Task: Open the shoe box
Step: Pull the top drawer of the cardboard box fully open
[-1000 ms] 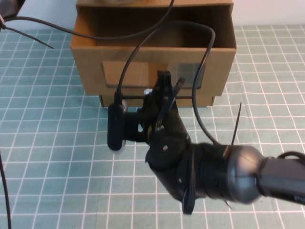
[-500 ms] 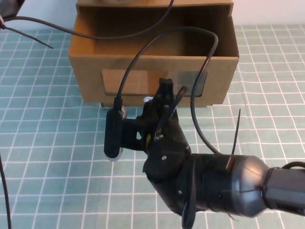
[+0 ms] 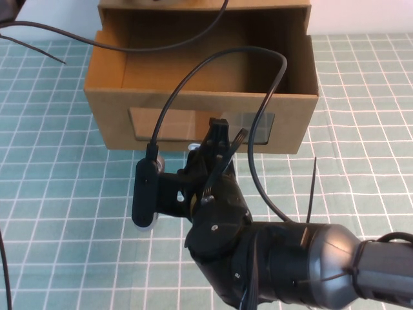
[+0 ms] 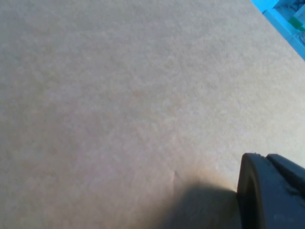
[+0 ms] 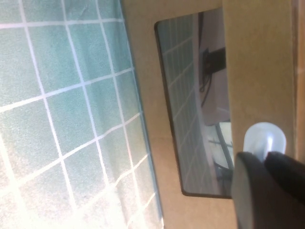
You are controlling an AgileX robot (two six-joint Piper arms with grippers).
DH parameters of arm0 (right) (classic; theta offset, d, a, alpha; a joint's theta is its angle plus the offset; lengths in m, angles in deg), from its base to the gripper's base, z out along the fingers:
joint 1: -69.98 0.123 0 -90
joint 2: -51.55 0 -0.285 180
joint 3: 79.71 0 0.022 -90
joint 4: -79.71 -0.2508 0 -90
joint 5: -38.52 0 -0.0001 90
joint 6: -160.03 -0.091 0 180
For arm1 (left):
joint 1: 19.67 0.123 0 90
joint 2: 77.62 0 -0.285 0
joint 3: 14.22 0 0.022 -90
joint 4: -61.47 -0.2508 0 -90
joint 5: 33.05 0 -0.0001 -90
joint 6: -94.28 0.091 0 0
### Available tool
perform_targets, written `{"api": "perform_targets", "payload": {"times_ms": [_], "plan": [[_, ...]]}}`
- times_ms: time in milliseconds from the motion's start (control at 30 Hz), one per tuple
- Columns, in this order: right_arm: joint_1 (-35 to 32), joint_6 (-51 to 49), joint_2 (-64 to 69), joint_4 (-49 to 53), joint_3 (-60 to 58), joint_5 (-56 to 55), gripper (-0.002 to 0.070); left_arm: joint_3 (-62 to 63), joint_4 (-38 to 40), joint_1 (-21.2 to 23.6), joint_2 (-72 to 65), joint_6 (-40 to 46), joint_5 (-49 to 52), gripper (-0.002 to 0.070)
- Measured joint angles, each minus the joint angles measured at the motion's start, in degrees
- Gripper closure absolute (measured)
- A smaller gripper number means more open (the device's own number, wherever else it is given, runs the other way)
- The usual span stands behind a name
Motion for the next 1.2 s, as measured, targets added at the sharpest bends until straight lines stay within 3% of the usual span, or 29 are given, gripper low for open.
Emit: {"api": "perform_targets", "payload": {"times_ms": [333, 400, 633, 800, 967, 1200], "plan": [[0.02, 0.0, 0.0, -0.13, 0.0, 0.0, 0.0654, 0.0, 1.68, 0.65, 0.0, 0.0, 0.81, 0.0679], [0.02, 0.0, 0.0, -0.7, 0.0, 0.0, 0.0618, 0.0, 1.93, 0.69, 0.0, 0.0, 0.84, 0.0679], [0.02, -0.15, -0.14, -4.87, 0.0, 0.0, 0.0388, 0.0, 3.1, 0.78, 0.0, 0.7, 1.74, 0.0679], [0.02, -0.15, -1.88, -5.86, 0.0, -1.04, 0.0293, 0.0, 3.88, 0.78, 0.11, 0.94, 2.46, 0.0679], [0.12, -0.25, -5.65, -7.82, 0.0, -1.9, 0.0249, -0.27, 4.73, 0.78, 1.23, 0.83, 4.59, 0.0679], [0.69, -0.25, -12.26, -10.75, 0.0, -3.92, 0.0243, -0.5, 6.42, 0.78, 4.57, 0.83, 10.39, 0.0679]]}}
